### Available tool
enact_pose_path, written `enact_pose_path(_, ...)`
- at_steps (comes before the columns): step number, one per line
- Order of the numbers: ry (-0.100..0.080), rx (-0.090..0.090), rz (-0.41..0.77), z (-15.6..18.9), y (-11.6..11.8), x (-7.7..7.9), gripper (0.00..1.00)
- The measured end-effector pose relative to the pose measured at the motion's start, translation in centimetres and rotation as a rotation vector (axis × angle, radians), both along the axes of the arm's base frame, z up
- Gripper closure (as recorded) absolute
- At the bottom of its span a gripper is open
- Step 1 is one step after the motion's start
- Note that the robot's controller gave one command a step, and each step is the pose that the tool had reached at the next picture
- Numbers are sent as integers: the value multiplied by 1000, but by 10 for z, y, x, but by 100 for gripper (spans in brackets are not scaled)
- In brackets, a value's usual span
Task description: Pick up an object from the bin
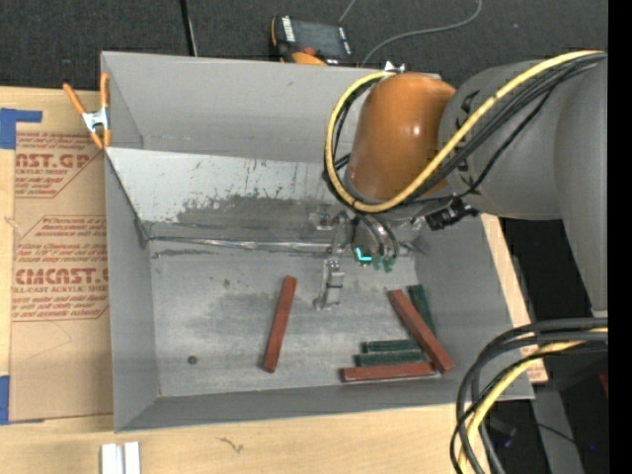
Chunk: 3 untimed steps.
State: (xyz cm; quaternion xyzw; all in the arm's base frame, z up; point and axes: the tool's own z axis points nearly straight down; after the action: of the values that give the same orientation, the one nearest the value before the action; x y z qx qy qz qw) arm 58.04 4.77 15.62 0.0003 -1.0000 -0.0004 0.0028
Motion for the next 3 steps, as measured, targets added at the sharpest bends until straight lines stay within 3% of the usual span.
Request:
enact_pose_path(1, -2, 4, 525, -89, 54, -26, 0)
enact_pose_path(2, -8, 3, 778, -56, 59, -47, 0)
enact_pose_path(3, -9, 3, 908, -50, 72, -40, 0)
